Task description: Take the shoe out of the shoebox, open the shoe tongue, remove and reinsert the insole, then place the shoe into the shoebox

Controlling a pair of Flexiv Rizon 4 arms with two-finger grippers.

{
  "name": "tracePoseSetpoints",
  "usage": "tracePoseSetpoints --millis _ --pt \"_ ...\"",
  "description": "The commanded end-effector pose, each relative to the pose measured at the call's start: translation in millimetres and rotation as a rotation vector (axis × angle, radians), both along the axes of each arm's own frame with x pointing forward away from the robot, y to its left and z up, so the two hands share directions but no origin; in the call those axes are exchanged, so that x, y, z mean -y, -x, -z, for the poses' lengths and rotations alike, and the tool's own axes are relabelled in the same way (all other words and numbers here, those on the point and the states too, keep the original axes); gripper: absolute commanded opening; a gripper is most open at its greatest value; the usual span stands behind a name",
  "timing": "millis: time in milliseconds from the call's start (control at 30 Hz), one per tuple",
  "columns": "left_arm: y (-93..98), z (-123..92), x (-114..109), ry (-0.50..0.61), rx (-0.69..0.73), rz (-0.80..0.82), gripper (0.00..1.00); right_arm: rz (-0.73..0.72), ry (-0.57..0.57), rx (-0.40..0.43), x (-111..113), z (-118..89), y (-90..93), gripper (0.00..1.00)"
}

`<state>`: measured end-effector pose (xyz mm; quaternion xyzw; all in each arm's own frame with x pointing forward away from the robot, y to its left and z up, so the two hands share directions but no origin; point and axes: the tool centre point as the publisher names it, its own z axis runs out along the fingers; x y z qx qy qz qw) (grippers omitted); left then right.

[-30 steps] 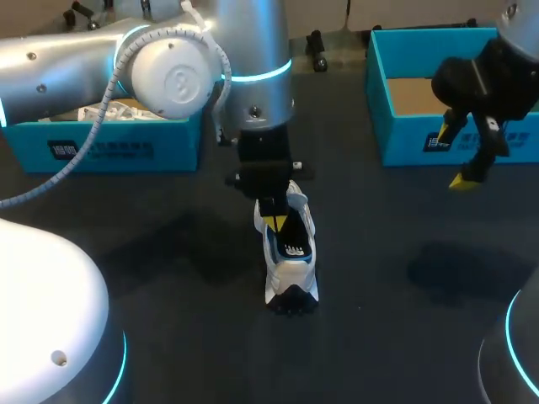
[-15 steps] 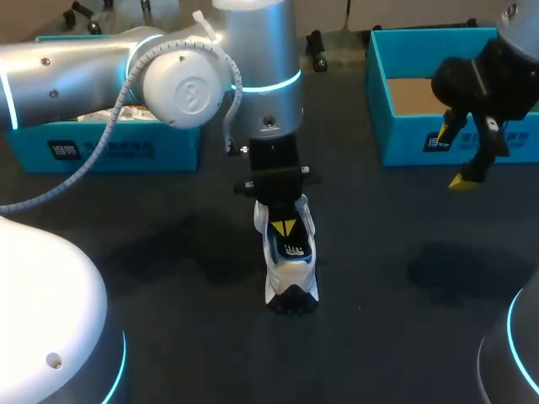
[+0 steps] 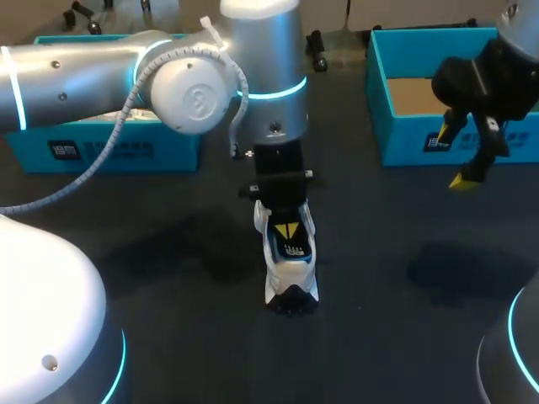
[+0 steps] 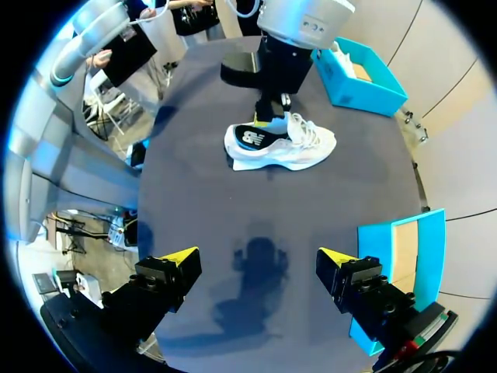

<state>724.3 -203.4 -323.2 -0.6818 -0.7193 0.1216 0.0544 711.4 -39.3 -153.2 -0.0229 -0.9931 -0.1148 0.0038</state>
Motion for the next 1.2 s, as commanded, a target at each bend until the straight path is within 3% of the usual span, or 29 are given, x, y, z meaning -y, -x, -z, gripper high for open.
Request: tracePoseSetpoints --millis 33,833,1067,1200 --pt "-0.3 13 12 -0.009 0.006 0.003 0.0 0.001 0.003 -0.003 -1 0 -1.5 1.0" --pt "-7.1 61 -4 -0.06 0.043 -0.055 0.0 0.001 0.003 -0.003 -1 0 -1.5 1.0" --pt "-11.8 43 -3 -0.044 0.043 -0.055 0.0 0.001 0.003 -0.003 -1 0 -1.5 1.0" --pt "-3.0 30 -1 -0.047 0.028 -0.031 0.0 0.001 0.003 -0.003 -1 0 -1.5 1.0"
